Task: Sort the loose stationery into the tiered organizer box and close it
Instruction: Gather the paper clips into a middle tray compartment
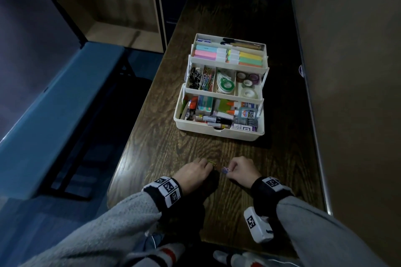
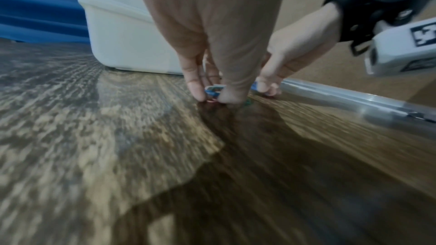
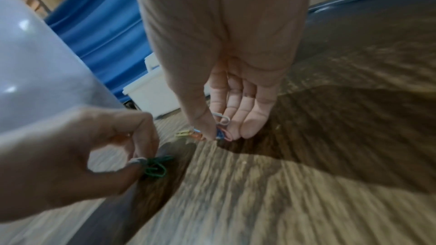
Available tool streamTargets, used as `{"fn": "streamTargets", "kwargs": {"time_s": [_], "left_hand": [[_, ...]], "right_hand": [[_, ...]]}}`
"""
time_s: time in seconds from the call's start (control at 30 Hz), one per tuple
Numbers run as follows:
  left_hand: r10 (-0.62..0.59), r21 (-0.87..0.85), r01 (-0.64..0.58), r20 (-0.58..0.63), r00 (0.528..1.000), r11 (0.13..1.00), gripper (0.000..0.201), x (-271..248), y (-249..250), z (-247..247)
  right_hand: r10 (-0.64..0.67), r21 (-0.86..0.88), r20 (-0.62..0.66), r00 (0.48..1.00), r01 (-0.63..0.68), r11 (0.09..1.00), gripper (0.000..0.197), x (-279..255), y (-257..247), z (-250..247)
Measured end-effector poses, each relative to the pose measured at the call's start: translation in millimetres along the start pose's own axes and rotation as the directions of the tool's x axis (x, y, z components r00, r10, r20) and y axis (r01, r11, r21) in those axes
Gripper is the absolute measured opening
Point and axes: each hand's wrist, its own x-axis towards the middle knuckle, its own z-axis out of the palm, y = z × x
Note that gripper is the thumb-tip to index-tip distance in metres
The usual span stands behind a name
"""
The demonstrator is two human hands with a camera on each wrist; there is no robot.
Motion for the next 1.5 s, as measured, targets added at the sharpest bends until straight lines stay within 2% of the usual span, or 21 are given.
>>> {"fn": "streamTargets", "kwargs": {"time_s": [0.33,0.4,0.53,0.63,0.73,0.8,0.87,0.93,1.0,1.07,1.13,1.2,1.27,1.33,1.5], "left_hand": [[-0.146,-0.244,0.146,0.017,0.989,0.959,0.022,1.4,-21.3,-10.4],[-0.169,-0.324,0.164,0.012,0.986,0.932,0.019,-0.3,-26.1,-12.9],[-0.258,-0.534,0.198,-0.04,0.965,0.822,0.009,-3.7,-36.3,-29.5],[-0.391,-0.659,0.237,-0.093,0.916,0.714,0.025,2.0,-46.1,-62.8],[-0.493,-0.768,0.212,-0.151,0.857,0.604,0.018,20.0,-60.6,-106.4],[-0.571,-0.812,0.206,-0.181,0.801,0.546,0.016,37.0,-71.6,-133.5],[-0.643,-0.823,0.23,-0.2,0.739,0.52,0.017,55.8,-82.1,-154.1],[-0.693,-0.822,0.276,-0.185,0.697,0.497,0.012,75.7,-90.0,-168.7],[-0.731,-0.835,0.323,-0.131,0.67,0.446,0.011,94.2,-96.4,-177.0],[-0.753,-0.839,0.371,-0.067,0.655,0.398,0.011,110.1,-101.7,-181.4],[-0.766,-0.824,0.417,-0.032,0.642,0.384,0.006,121.8,-106.0,-184.4],[-0.776,-0.813,0.447,-0.011,0.63,0.374,0.013,130.2,-109.5,-186.6],[-0.779,-0.77,0.491,-0.013,0.627,0.408,0.02,135.1,-111.0,-189.2],[-0.77,-0.739,0.51,-0.02,0.638,0.442,0.024,138.4,-112.2,-192.0],[-0.752,-0.716,0.531,0.013,0.659,0.453,0.025,137.2,-113.9,-195.1]], "right_hand": [[0.025,0.151,0.02,0.999,-0.027,0.988,0.017,-3.4,-7.1,-21.9],[0.035,0.2,0.042,0.999,-0.042,0.979,0.011,-2.2,-15.2,-27.2],[0.015,0.309,0.048,0.999,-0.029,0.951,0.014,3.8,-36.7,-48.4],[-0.047,0.422,-0.034,0.998,0.057,0.905,0.009,17.1,-63.8,-78.3],[-0.063,0.526,-0.085,0.994,0.099,0.845,0.01,40.3,-94.6,-114.1],[-0.077,0.537,-0.117,0.99,0.128,0.834,0.008,57.2,-115.1,-134.8],[-0.061,0.539,-0.139,0.988,0.128,0.833,0.009,75.9,-133.0,-149.4],[-0.02,0.538,-0.144,0.989,0.095,0.838,0.009,94.9,-148.5,-156.9],[0.021,0.493,-0.147,0.989,0.054,0.869,0.009,111.3,-162.4,-158.4],[0.04,0.448,-0.159,0.987,0.036,0.893,0.021,126.1,-172.6,-157.4],[0.065,0.44,-0.162,0.985,0.013,0.898,0.028,138.4,-178.6,-154.1],[0.092,0.413,-0.181,0.979,-0.01,0.911,0.029,147.8,-181.5,-150.0],[0.098,0.363,-0.219,0.971,-0.013,0.932,0.025,153.4,-181.0,-145.2],[0.089,0.355,-0.246,0.965,0.004,0.935,0.02,155.8,-178.7,-142.5],[0.063,0.443,-0.221,0.973,0.043,0.895,0.021,152.1,-172.6,-145.5]]}}
